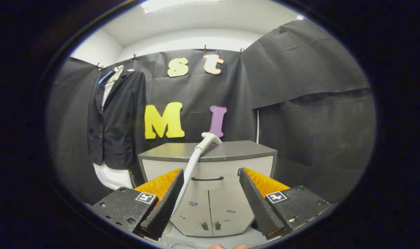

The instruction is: Iron the clothes twice with a garment steamer, once on the left side and once on the right side.

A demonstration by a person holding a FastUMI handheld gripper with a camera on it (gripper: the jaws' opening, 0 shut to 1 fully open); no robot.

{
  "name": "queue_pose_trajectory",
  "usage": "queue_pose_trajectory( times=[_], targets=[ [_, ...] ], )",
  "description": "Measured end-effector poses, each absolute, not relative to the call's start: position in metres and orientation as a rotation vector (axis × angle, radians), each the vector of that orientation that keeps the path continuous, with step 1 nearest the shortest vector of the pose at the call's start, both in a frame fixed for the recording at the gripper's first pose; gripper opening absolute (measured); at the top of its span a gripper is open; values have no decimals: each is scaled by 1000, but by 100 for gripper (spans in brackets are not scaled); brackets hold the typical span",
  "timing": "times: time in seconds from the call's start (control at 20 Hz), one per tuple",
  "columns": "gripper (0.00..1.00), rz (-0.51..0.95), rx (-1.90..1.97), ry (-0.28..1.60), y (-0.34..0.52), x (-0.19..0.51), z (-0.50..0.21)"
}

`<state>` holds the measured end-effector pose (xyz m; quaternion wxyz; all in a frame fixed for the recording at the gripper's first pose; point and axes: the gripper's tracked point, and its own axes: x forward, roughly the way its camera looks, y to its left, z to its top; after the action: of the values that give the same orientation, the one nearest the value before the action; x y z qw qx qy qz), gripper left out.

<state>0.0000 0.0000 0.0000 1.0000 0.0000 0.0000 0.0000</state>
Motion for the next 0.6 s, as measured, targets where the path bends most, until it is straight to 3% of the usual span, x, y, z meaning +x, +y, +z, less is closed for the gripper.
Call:
queue_pose_trajectory(
  times=[0.6],
  targets=[
    [100,-69,-49,57,16,10,-13]
  ],
)
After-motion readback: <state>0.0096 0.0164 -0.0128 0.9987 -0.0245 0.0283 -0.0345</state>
